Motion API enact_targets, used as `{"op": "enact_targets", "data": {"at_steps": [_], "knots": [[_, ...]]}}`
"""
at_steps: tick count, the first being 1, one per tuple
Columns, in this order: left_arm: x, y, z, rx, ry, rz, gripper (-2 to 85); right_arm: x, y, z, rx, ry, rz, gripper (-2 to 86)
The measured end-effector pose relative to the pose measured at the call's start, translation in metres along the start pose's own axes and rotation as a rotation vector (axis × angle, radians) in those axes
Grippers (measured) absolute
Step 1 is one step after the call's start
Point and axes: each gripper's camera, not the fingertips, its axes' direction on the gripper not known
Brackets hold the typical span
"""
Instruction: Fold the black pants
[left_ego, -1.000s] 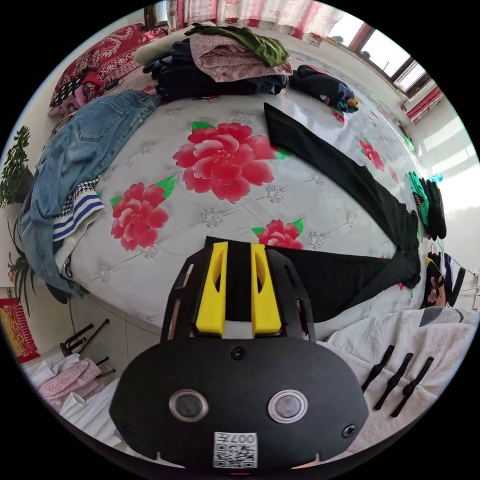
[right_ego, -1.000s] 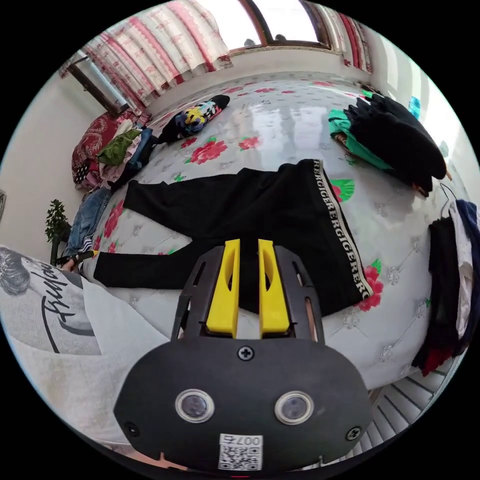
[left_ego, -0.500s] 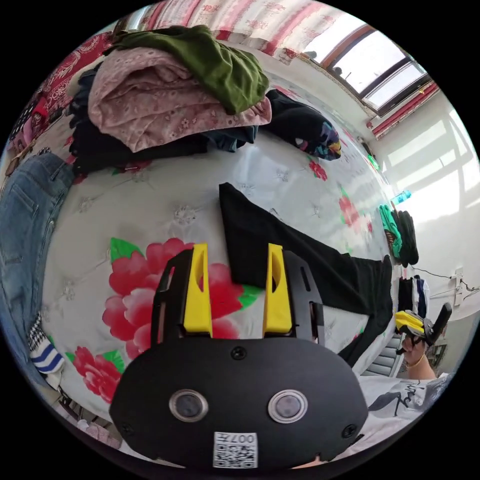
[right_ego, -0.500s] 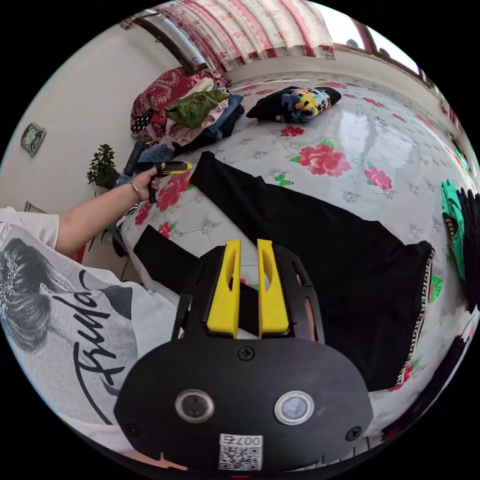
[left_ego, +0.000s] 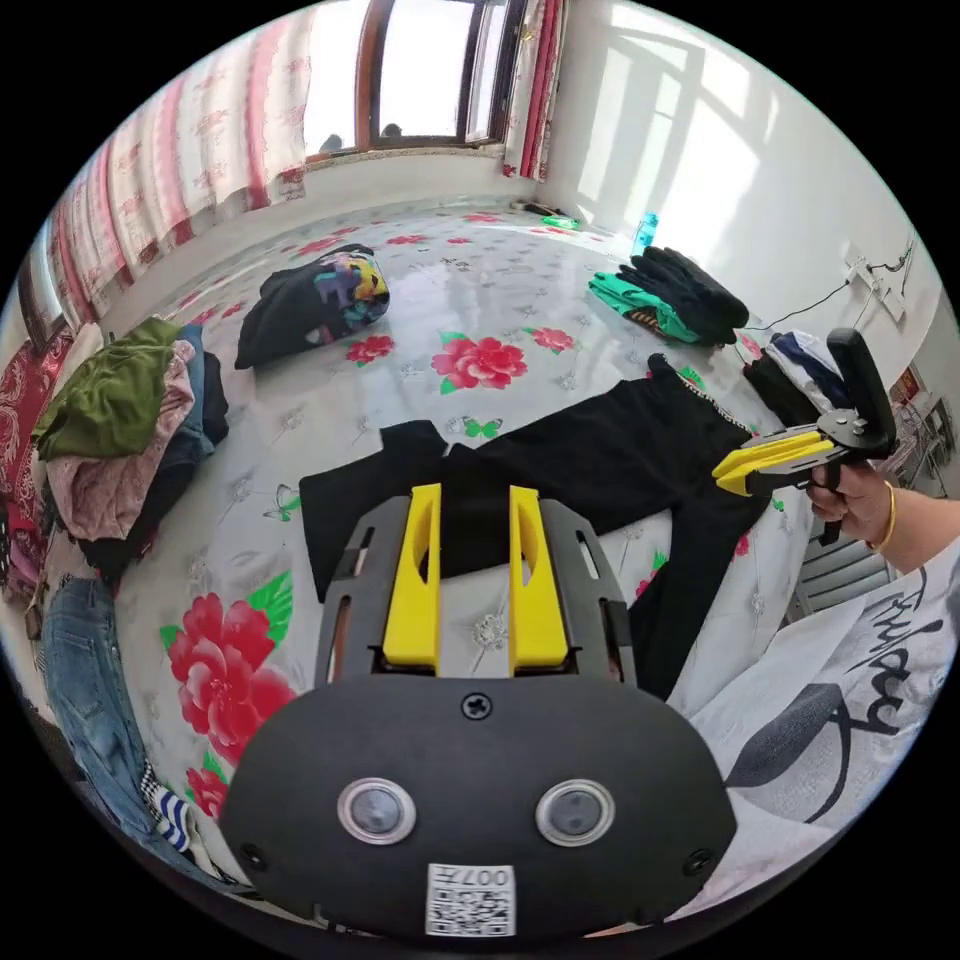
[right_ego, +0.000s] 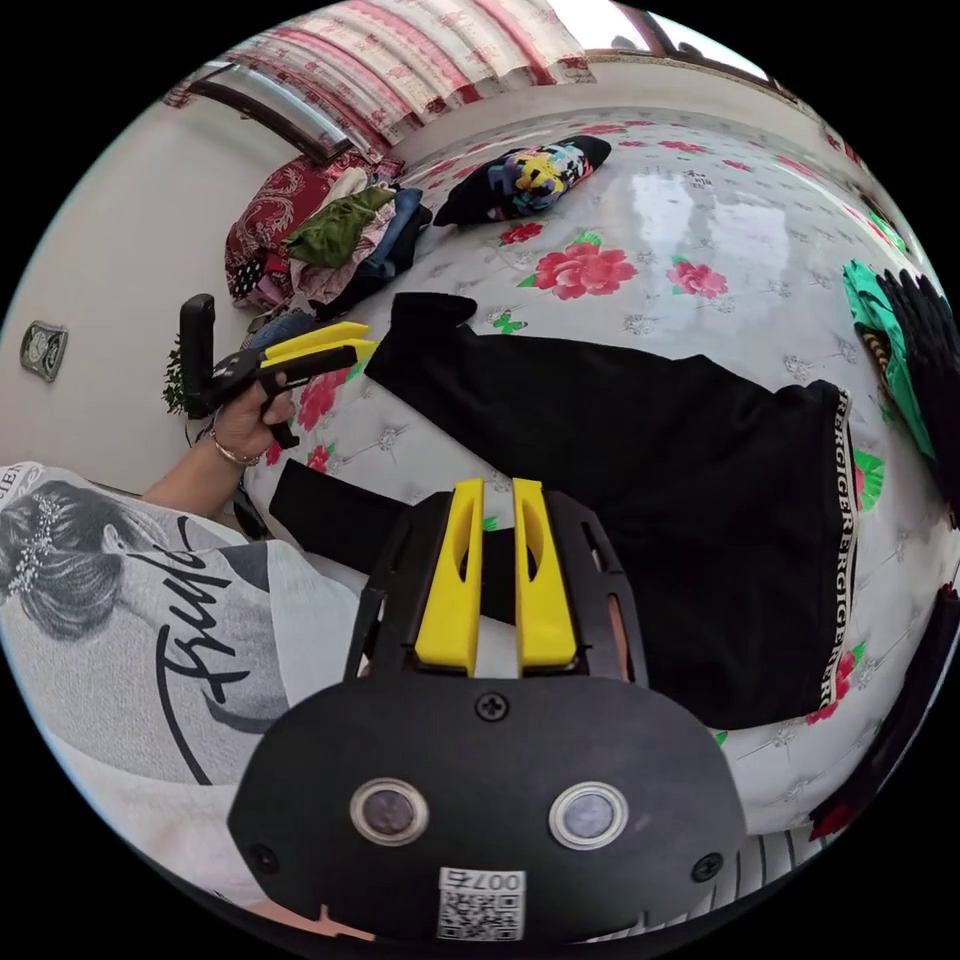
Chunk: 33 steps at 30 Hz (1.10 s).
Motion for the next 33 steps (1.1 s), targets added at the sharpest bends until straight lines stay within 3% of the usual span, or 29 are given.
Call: {"op": "enact_targets", "data": {"at_steps": [7,13,15,19,21,24,27,33], "knots": [[-0.043,0.0,0.006,-0.04,0.007,-0.092,13.2,0.012,0.011,-0.005,0.026,-0.006,0.003,7.2],[-0.017,-0.033,0.066,-0.233,0.067,0.132,12.7,0.029,0.023,-0.01,0.062,-0.04,0.086,7.3],[-0.023,-0.029,0.097,-0.34,-0.023,0.031,6.1,0.029,0.025,-0.012,0.067,-0.037,0.095,7.2],[-0.074,-0.014,0.073,-0.172,0.162,-0.294,0.0,0.031,0.036,-0.021,0.083,-0.007,0.115,6.9],[-0.107,0.013,0.03,0.007,0.177,-0.426,-0.7,0.034,0.043,-0.024,0.087,0.002,0.132,6.6],[-0.143,0.063,-0.025,0.131,0.042,-0.577,-0.7,0.043,0.053,-0.026,0.084,0.006,0.164,6.4],[-0.171,0.13,-0.051,0.14,-0.087,-0.772,0.0,0.05,0.059,-0.026,0.085,0.006,0.184,6.2],[-0.182,0.223,-0.055,0.047,0.01,-0.923,11.1,0.061,0.083,-0.044,0.131,0.039,0.232,6.5]]}}
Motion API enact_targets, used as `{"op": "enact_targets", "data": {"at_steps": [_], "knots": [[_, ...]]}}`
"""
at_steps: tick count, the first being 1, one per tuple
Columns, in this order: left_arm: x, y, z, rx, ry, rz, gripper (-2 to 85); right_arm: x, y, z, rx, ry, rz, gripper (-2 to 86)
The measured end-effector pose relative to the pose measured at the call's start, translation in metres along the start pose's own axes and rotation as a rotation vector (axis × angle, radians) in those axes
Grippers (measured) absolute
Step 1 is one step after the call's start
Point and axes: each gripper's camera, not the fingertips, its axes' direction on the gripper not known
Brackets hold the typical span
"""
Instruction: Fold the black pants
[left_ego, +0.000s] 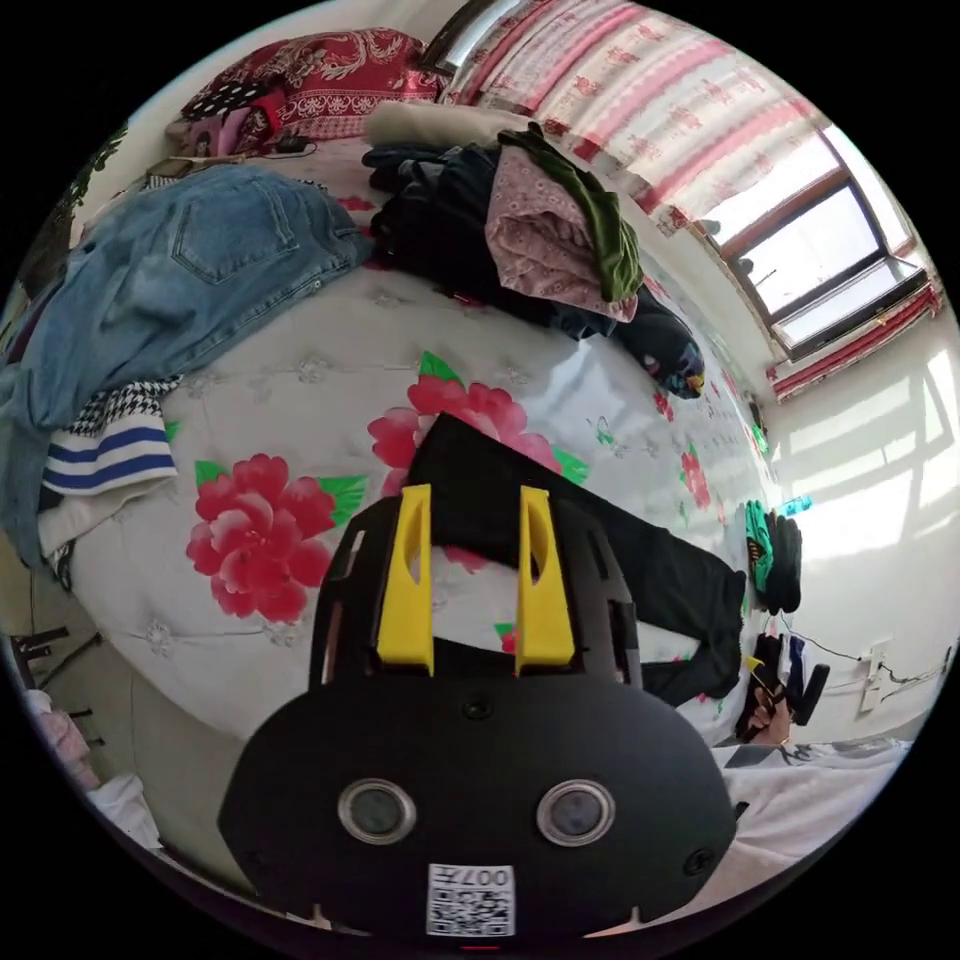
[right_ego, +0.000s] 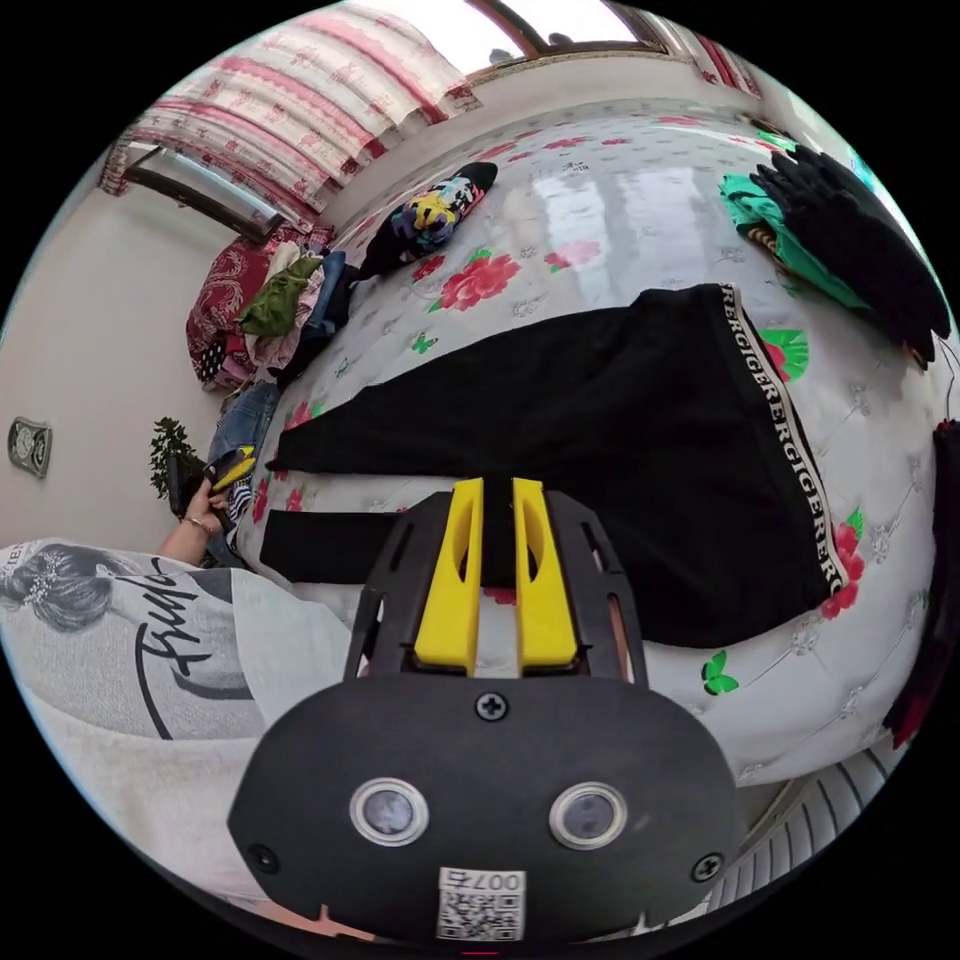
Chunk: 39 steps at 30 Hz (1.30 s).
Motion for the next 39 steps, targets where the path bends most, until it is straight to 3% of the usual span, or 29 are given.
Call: {"op": "enact_targets", "data": {"at_steps": [9,15,19,23,27,28,32,35,37,39], "knots": [[0.054,0.121,-0.001,-0.182,-0.205,0.377,13.6,0.055,0.06,-0.057,0.069,0.197,0.121,6.3],[0.096,0.17,0.037,-0.316,-0.402,0.694,13.8,0.015,0.064,-0.033,0.003,0.123,-0.08,6.0],[0.104,0.178,0.059,-0.287,-0.519,0.802,10.1,-0.029,0.058,0.002,-0.066,0.024,-0.229,6.0],[0.113,0.169,0.072,-0.398,-0.467,0.841,0.7,-0.054,0.056,0.016,-0.085,-0.032,-0.29,6.0],[0.134,0.169,0.07,-0.491,-0.493,1.043,-0.7,-0.062,0.058,0.012,-0.069,-0.043,-0.299,6.0],[0.135,0.166,0.064,-0.495,-0.459,1.042,-0.8,-0.061,0.06,0.008,-0.064,-0.038,-0.291,6.1],[0.136,0.119,-0.005,-0.548,-0.021,0.957,-0.9,-0.052,0.066,-0.009,-0.036,-0.025,-0.244,6.1],[0.123,0.077,-0.049,-0.493,0.12,0.94,-0.7,-0.044,0.07,-0.02,-0.01,-0.026,-0.201,6.1],[0.1,0.042,-0.054,-0.39,0.081,0.815,-0.3,-0.04,0.068,-0.023,-0.01,-0.026,-0.188,6.1],[0.044,-0.005,-0.021,-0.355,-0.037,0.424,1.8,-0.038,0.062,-0.021,-0.018,-0.031,-0.179,6.2]]}}
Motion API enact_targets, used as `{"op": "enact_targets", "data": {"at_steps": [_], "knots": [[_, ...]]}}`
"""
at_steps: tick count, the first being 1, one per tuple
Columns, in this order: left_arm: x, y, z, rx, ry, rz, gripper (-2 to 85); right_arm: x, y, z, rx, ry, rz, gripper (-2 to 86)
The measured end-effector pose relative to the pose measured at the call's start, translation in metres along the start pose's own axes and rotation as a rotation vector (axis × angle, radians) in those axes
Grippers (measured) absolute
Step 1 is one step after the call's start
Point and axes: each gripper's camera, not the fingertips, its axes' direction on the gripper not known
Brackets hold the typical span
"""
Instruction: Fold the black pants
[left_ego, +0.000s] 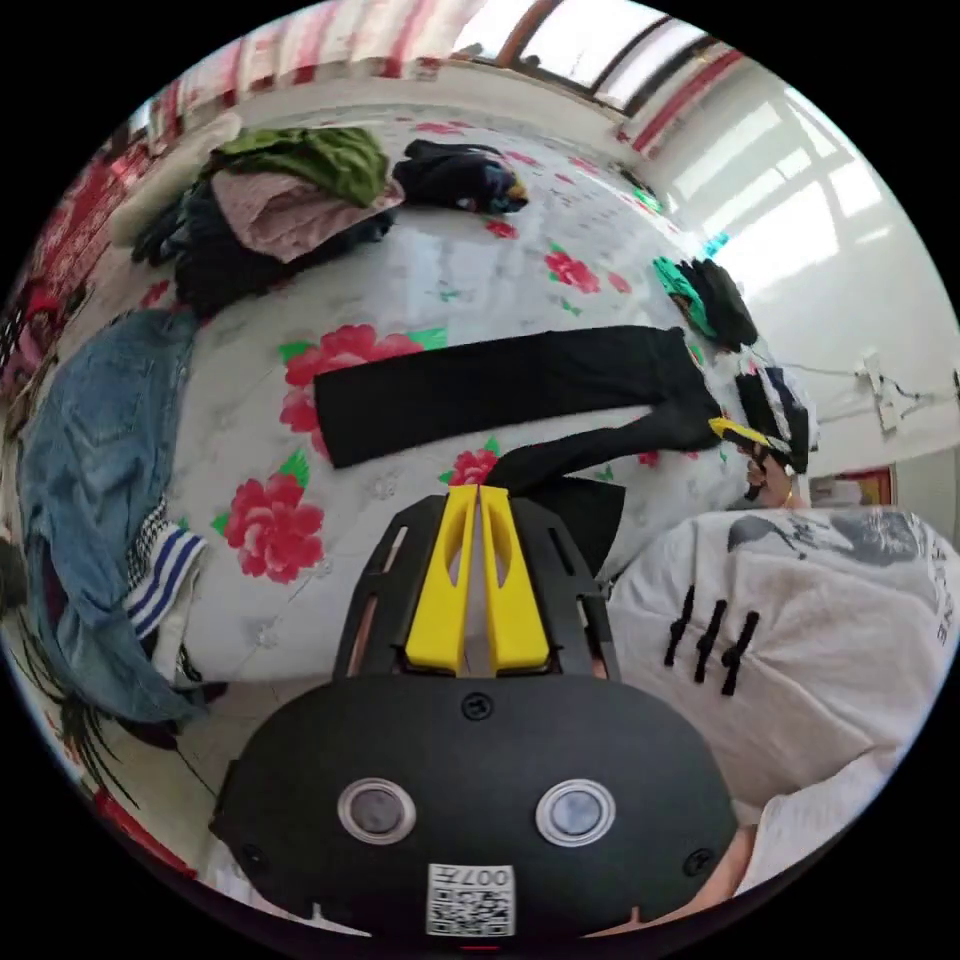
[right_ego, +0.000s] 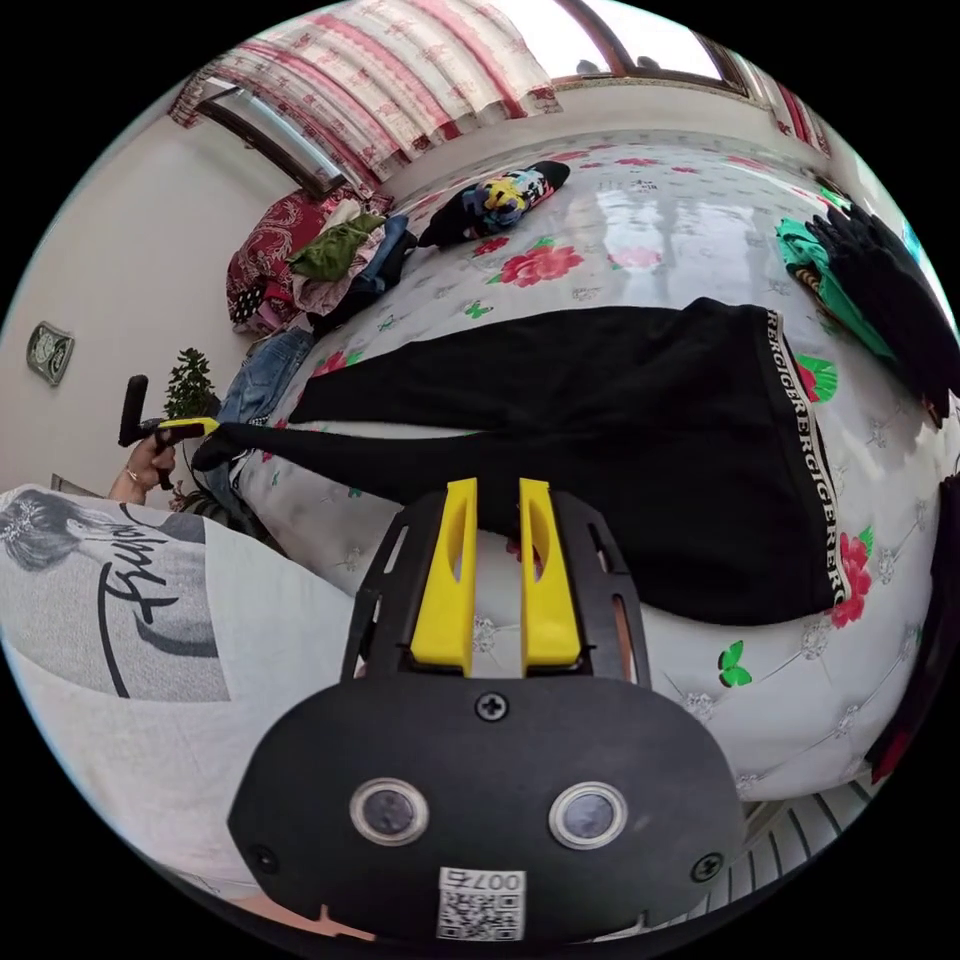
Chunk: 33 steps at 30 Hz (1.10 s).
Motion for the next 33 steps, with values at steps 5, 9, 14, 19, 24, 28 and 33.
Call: {"op": "enact_targets", "data": {"at_steps": [5,9,14,19,24,28,33], "knots": [[-0.042,0.001,0.044,0.043,-0.009,-0.234,6.1,0.005,-0.011,-0.011,0.037,-0.013,0.055,6.5],[-0.029,0.026,0.066,0.065,-0.041,-0.19,10.7,0.011,0.008,-0.027,0.044,0.047,0.09,6.9],[-0.029,0.035,0.083,0.125,-0.06,-0.199,18.0,0.035,0.041,-0.03,-0.032,0.144,0.196,7.6],[-0.024,-0.007,0.111,0.049,-0.138,-0.14,18.7,0.063,0.052,-0.041,0.021,0.352,0.38,8.5],[-0.03,-0.042,0.119,-0.001,-0.197,-0.147,8.0,0.087,0.041,-0.021,-0.033,0.34,0.42,7.0],[-0.036,-0.034,0.09,-0.012,-0.105,-0.027,4.9,0.096,0.041,-0.018,-0.102,0.464,0.348,1.5],[-0.075,0.011,0.013,-0.153,0.234,0.129,4.6,0.112,0.052,-0.058,-0.106,0.412,0.277,0.0]]}}
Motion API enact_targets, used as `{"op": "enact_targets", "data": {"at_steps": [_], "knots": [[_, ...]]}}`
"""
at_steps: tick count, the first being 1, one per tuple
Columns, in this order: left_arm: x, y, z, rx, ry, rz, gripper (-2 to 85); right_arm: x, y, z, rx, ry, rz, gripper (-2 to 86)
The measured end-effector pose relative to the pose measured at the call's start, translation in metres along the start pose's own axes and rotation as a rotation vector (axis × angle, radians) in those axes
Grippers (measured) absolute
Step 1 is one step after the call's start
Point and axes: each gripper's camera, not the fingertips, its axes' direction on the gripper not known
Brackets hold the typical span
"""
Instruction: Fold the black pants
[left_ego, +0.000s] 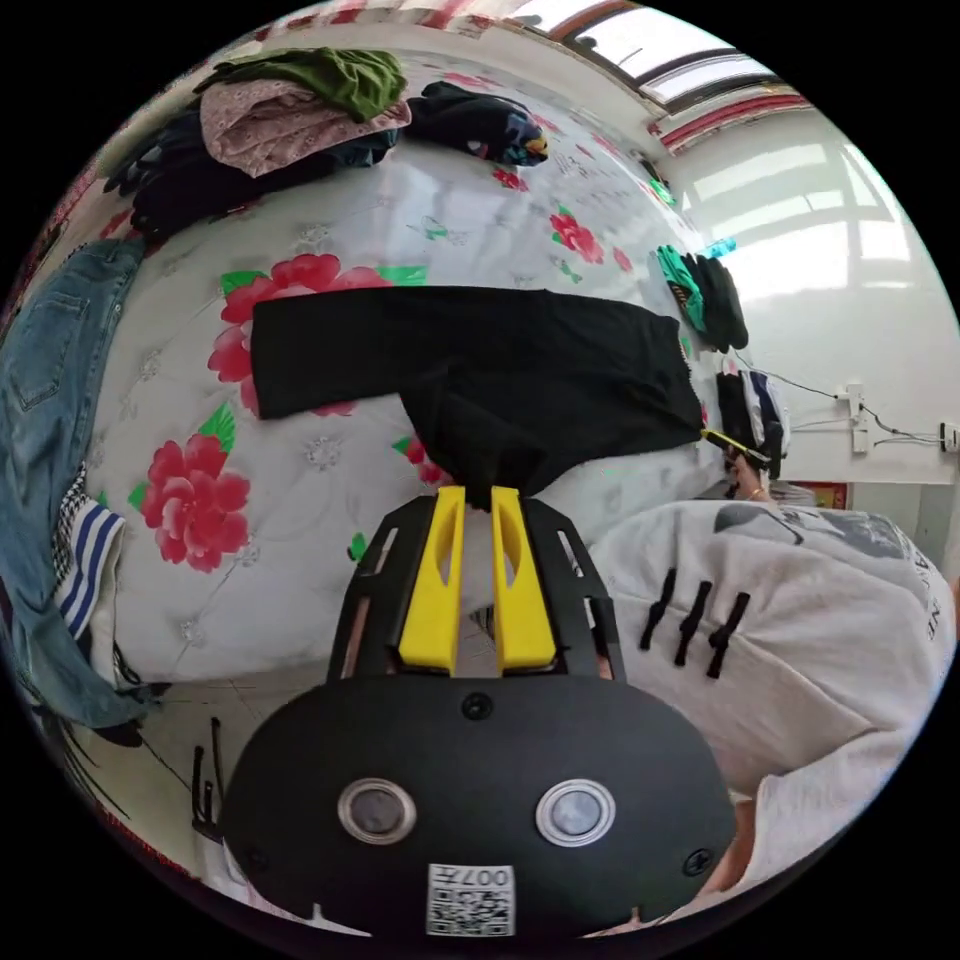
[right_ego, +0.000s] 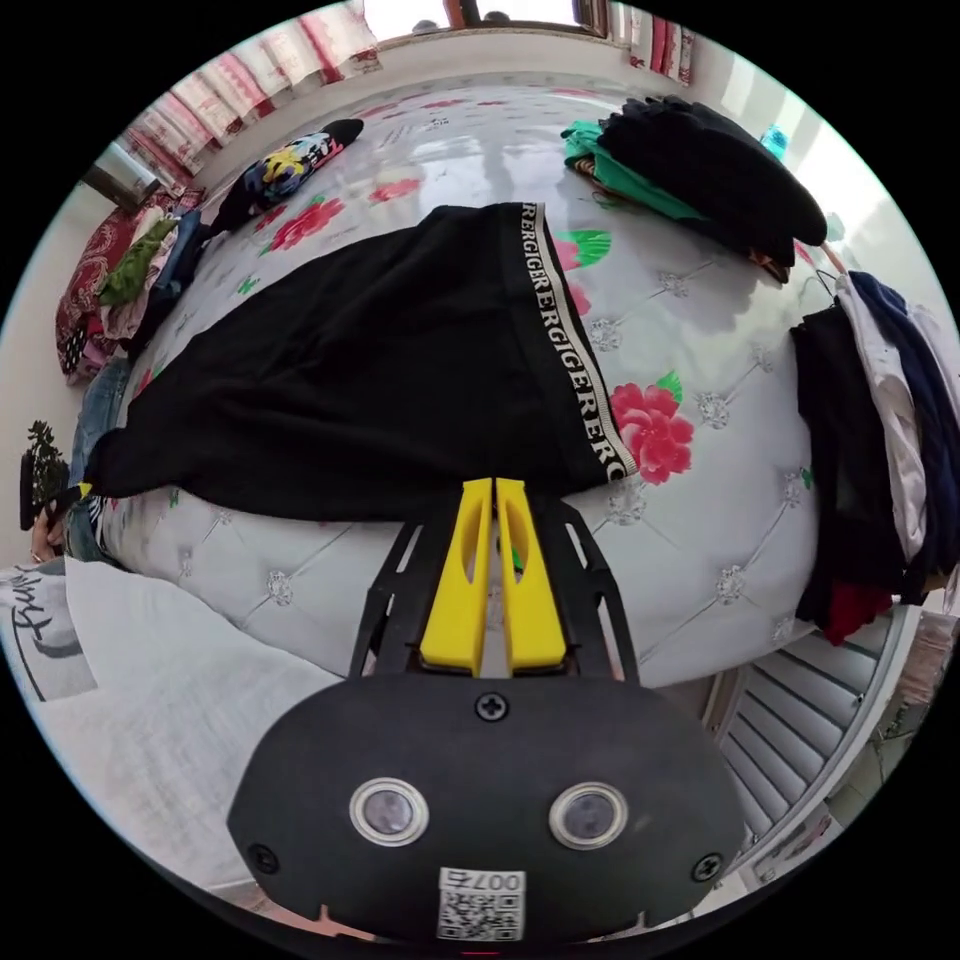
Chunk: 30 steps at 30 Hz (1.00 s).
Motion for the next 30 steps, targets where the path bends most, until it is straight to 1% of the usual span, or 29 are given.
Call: {"op": "enact_targets", "data": {"at_steps": [2,3,4,6,7,9,11,13,17,20,22,23,25,26,28,30], "knots": [[-0.012,0.021,-0.02,-0.045,0.103,0.018,4.0,0.013,0.004,-0.016,0.028,-0.006,-0.009,-0.1],[-0.024,0.032,-0.028,-0.056,0.116,0.002,3.5,0.021,0.006,-0.024,0.038,-0.026,-0.017,-0.1],[-0.031,0.037,-0.031,-0.052,0.084,-0.026,3.4,0.027,0.008,-0.03,0.043,-0.02,-0.019,-0.1],[-0.071,0.051,-0.026,-0.054,-0.07,-0.188,1.7,0.035,0.01,-0.031,0.043,0.016,-0.014,-0.1],[-0.081,0.055,-0.021,-0.06,-0.078,-0.223,2.5,0.041,0.011,-0.025,0.018,-0.014,-0.01,-0.1],[-0.109,0.067,0.006,-0.073,-0.03,-0.336,4.6,0.052,0.011,-0.013,-0.037,-0.061,0.027,0.0],[-0.112,0.078,0.019,-0.021,-0.006,-0.366,5.2,0.056,0.018,-0.012,-0.028,-0.077,0.042,0.1],[-0.11,0.091,0.029,0.028,0.006,-0.39,6.2,0.059,0.033,-0.019,0.028,-0.079,0.044,0.7],[-0.098,0.129,0.044,0.113,-0.029,-0.466,9.1,0.074,0.054,-0.021,0.035,-0.118,0.056,2.3],[-0.096,0.158,0.049,0.215,-0.039,-0.549,11.2,0.099,0.068,-0.02,0.056,-0.158,0.138,3.2],[-0.103,0.175,0.059,0.283,0.032,-0.634,12.7,0.127,0.075,-0.015,0.086,-0.24,0.257,3.8],[-0.11,0.186,0.071,0.321,0.095,-0.702,13.7,0.135,0.077,-0.011,0.086,-0.271,0.294,4.0],[-0.119,0.199,0.09,0.348,0.158,-0.812,14.7,0.164,0.084,0.003,0.087,-0.394,0.42,4.6],[-0.122,0.203,0.098,0.359,0.174,-0.855,15.5,0.17,0.085,0.007,0.089,-0.42,0.446,4.7],[-0.123,0.202,0.108,0.348,0.171,-0.868,16.1,0.189,0.092,0.02,0.088,-0.492,0.516,4.5],[-0.127,0.203,0.112,0.333,0.185,-0.892,16.5,0.196,0.095,0.028,0.085,-0.495,0.535,3.6]]}}
